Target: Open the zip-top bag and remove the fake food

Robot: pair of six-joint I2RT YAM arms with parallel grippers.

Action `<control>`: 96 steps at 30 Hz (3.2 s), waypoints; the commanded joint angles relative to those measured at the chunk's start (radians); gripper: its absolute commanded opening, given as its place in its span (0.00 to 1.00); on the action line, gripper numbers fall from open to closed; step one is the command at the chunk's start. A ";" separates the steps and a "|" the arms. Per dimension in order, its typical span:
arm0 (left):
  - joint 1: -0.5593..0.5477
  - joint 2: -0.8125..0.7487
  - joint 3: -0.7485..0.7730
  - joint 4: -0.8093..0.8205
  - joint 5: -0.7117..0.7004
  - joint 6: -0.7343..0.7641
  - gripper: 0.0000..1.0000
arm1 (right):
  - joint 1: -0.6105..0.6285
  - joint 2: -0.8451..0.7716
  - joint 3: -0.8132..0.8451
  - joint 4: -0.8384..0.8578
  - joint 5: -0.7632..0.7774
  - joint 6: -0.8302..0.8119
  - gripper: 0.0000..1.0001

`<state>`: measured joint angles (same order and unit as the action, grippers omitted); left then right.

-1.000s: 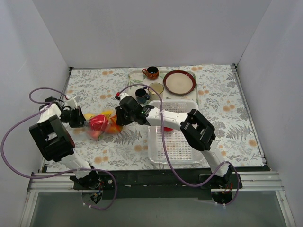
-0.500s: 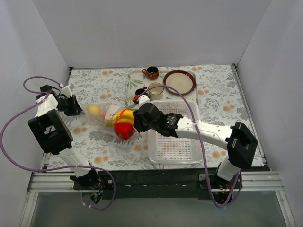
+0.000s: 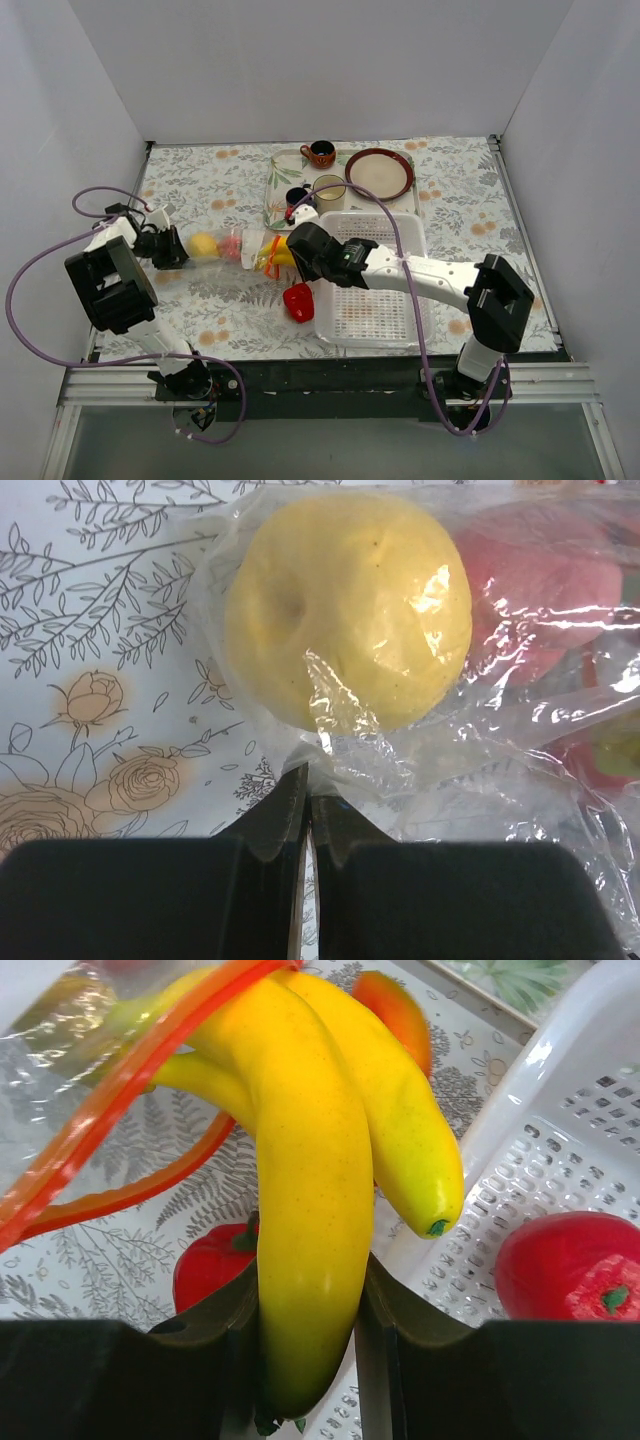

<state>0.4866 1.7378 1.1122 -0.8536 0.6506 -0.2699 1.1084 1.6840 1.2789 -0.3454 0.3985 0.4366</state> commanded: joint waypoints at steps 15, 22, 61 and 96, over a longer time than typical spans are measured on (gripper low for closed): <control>-0.005 -0.090 -0.083 0.137 -0.121 0.097 0.00 | -0.004 -0.483 -0.063 -0.340 0.347 0.063 0.01; -0.013 -0.066 -0.017 0.133 -0.080 0.048 0.00 | -0.005 -0.684 -0.277 -0.553 0.384 0.336 0.31; -0.039 -0.176 -0.089 0.128 -0.037 0.097 0.00 | 0.266 0.171 0.215 -0.431 0.175 0.297 0.99; -0.039 -0.193 -0.146 0.160 -0.065 0.147 0.00 | 0.122 0.275 0.327 -0.299 0.066 0.150 0.01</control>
<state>0.4496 1.5784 0.9695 -0.7155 0.5831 -0.1345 1.2270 1.9915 1.5150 -0.5968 0.4099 0.6289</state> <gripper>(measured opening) 0.010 0.674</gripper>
